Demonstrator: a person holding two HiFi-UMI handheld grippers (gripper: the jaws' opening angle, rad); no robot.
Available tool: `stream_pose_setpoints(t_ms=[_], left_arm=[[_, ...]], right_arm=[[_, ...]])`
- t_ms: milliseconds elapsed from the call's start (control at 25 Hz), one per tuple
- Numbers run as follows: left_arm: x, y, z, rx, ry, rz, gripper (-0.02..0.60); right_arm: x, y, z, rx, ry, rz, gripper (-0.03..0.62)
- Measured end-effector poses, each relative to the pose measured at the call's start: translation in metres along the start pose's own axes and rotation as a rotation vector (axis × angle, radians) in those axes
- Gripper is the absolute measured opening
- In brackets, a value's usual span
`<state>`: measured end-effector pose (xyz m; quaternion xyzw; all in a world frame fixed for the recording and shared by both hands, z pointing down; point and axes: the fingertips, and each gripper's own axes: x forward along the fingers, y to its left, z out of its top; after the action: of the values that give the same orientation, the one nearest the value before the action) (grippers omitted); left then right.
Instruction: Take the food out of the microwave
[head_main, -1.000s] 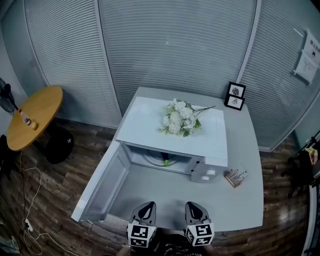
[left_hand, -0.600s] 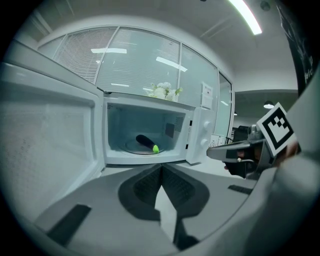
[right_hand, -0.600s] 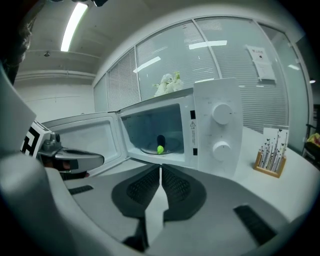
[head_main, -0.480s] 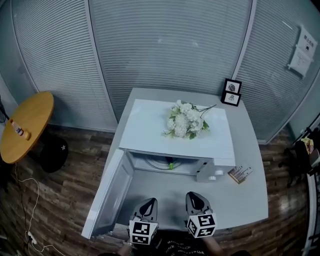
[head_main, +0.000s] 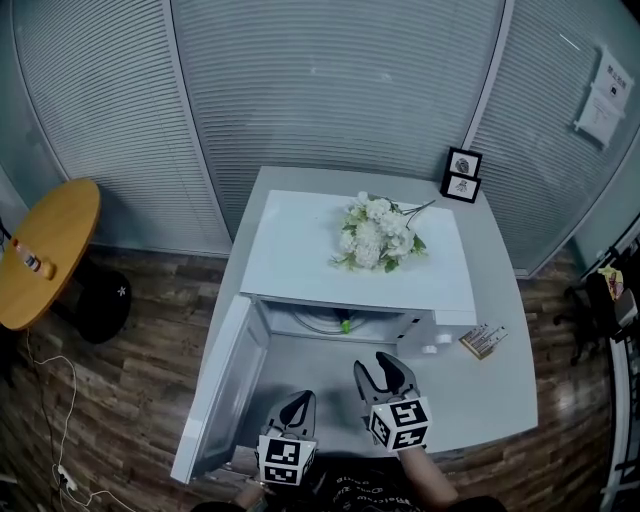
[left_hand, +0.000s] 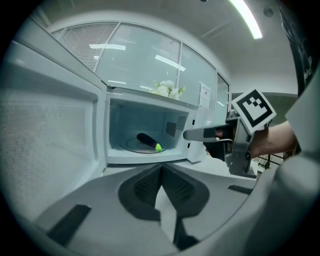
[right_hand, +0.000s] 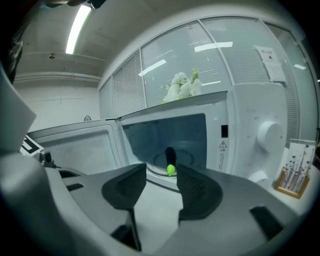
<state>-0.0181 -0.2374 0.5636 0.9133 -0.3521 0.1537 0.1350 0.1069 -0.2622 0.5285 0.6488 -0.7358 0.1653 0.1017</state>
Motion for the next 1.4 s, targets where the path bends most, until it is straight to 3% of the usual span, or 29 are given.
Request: stream_pose_setpoints(t_ms=[160, 640, 1400], left_arm=[[-0.003, 0.003, -0.002, -0.003, 0.006, 0.009, 0.008], [-0.015, 0.018, -0.009, -0.035, 0.02, 0.07, 0.008], [-0.021, 0.014, -0.013, -0.033, 0.042, 0.072, 0.008]], right_arm=[[0.018, -0.001, 0.007, -0.011, 0.013, -0.002, 0.213], [0.078, -0.007, 0.02, -0.035, 0.055, -0.004, 0.216], [0.138, -0.028, -0.01, -0.06, 0.181, -0.033, 0.216]])
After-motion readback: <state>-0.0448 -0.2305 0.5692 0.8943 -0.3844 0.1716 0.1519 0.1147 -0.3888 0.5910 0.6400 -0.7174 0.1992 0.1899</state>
